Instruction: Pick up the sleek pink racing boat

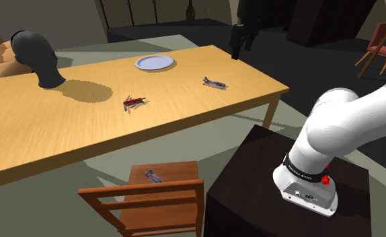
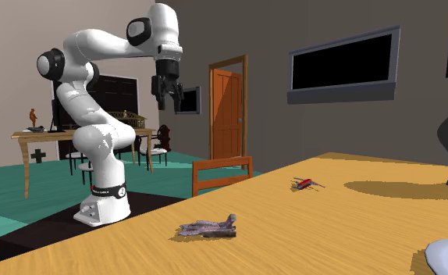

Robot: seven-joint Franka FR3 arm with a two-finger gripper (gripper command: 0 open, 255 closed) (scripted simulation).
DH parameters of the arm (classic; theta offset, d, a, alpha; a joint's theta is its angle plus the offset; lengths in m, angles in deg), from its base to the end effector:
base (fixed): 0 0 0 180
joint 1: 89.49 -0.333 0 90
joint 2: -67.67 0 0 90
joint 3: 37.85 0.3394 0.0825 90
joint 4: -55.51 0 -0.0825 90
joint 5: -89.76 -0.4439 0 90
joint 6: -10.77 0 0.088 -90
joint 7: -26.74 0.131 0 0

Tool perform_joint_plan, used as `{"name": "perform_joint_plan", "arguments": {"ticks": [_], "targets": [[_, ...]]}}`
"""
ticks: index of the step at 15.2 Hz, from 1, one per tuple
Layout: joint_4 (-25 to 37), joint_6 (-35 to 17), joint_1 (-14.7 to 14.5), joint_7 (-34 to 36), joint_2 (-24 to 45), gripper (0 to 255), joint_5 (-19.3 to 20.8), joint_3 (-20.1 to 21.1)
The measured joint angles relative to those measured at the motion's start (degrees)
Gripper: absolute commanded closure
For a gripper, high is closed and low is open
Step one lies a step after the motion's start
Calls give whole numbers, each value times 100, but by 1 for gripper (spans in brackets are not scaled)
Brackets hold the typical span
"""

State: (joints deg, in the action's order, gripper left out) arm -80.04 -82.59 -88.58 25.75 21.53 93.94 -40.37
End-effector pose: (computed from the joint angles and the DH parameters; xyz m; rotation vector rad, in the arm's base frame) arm 0.3512 -0.0336 0.5898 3.0961 -0.0440 0.1039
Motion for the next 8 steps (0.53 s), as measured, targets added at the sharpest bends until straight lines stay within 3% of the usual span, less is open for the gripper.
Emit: {"name": "perform_joint_plan", "arguments": {"ticks": [3,8], "targets": [[-37,-176,6,-140,146,0,37,-126],[-142,-897,32,-767,780,0,170,-674]]}}
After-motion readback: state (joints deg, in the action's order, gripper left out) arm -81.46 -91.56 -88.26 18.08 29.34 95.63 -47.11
